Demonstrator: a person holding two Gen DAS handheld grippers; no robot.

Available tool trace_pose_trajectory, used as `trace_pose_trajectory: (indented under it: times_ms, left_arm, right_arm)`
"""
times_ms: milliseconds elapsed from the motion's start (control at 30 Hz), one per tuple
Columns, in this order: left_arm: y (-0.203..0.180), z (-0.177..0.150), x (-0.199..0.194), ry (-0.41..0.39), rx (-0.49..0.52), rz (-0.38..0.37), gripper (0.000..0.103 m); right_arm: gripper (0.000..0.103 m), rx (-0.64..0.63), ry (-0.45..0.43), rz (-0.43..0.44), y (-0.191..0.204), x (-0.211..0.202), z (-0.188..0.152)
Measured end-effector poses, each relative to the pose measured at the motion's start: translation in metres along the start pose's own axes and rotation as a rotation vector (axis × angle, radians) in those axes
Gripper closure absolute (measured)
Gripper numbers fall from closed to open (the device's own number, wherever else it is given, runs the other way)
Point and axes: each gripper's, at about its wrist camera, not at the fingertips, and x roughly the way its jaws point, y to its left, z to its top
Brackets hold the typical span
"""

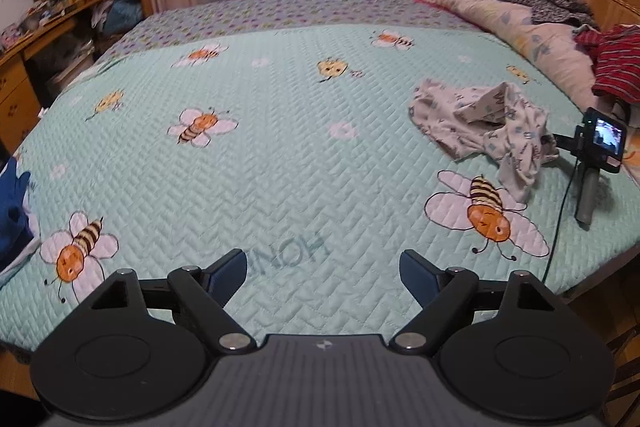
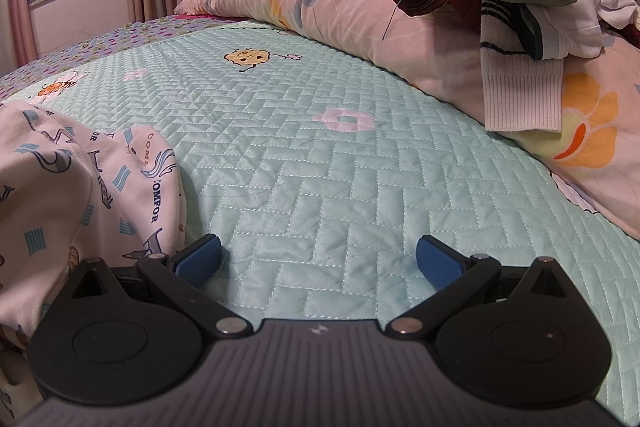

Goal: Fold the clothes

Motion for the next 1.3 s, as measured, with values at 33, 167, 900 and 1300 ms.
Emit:
trace_pose_trajectory:
  times_ms: [33,167,900,1300]
  left_arm:
    - [-0.003,0.0,0.0,-0.004,0.004,-0.001,0.018]
    - [-0.015,0.0,-0.002,-0.021,0.02,-0.007,0.017]
    - [0.001,-0.013,0.016,0.055,-0.021,-0.019,0.015]
    - [0.004,-0.027,0.067,0.267,-0.056,-0.006,0.005]
  right_arm:
    - [0.0,0.0,0.0,0.0,0.0,0.0,0.0]
    - [0.0,0.0,0.0,0.0,0.0,0.0,0.0]
    - [0.0,0.0,0.0,0.0,0.0,0.0,0.0]
    - [0.0,0.0,0.0,0.0,0.0,0.0,0.0]
